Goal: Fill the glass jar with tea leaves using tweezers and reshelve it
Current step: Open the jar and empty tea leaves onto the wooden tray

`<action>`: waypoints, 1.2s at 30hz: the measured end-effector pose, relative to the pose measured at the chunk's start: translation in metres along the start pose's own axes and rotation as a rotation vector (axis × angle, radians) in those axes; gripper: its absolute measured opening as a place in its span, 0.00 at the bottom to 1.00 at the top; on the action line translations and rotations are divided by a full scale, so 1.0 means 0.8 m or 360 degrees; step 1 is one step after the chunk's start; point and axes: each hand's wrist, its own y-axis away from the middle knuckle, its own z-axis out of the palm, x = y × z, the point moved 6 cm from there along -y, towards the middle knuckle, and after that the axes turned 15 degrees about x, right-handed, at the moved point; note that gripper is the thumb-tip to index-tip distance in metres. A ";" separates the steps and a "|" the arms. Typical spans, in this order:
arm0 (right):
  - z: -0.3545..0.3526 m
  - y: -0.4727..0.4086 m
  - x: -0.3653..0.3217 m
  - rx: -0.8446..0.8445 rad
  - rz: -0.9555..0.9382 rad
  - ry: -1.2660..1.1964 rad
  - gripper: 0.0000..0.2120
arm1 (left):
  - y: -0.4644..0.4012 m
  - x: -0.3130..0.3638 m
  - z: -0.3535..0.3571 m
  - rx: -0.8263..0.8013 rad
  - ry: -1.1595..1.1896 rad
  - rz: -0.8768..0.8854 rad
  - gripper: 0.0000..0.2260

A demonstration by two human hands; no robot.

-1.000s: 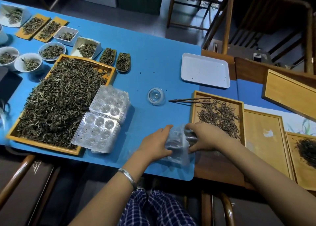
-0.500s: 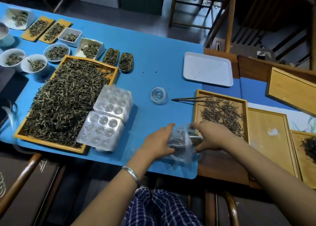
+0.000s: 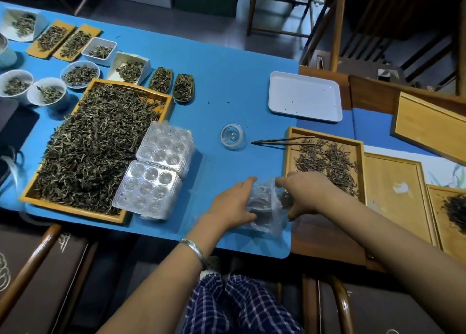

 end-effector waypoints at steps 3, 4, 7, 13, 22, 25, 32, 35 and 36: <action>-0.007 -0.003 -0.009 -0.0037 -0.0064 0.0092 0.35 | -0.001 -0.003 -0.001 0.0016 0.0017 -0.0015 0.40; -0.009 -0.005 -0.012 -0.0041 -0.0087 0.0136 0.34 | -0.001 -0.004 -0.002 0.0021 0.0023 -0.0018 0.40; -0.009 -0.009 -0.020 -0.0048 -0.0167 0.0299 0.33 | 0.000 -0.006 -0.002 0.0032 0.0049 -0.0025 0.40; -0.010 -0.015 -0.007 0.0037 -0.0117 0.0075 0.37 | 0.001 -0.010 -0.002 0.0049 0.0075 -0.0056 0.40; 0.006 0.001 0.015 0.0139 0.0039 -0.0272 0.41 | 0.001 -0.013 -0.004 0.0051 0.0062 -0.0081 0.39; 0.008 0.003 0.017 0.0084 0.0048 -0.0253 0.42 | 0.001 -0.013 -0.002 0.0052 0.0066 -0.0066 0.39; 0.012 0.006 0.014 0.0240 0.0033 -0.0314 0.42 | 0.001 -0.014 -0.001 0.0052 0.0075 -0.0076 0.39; 0.018 0.005 0.014 0.0198 0.0039 -0.0389 0.42 | 0.002 -0.015 0.000 0.0048 0.0072 -0.0076 0.39; 0.017 0.005 0.015 0.0267 0.0056 -0.0422 0.41 | 0.002 -0.015 0.000 0.0047 0.0070 -0.0072 0.39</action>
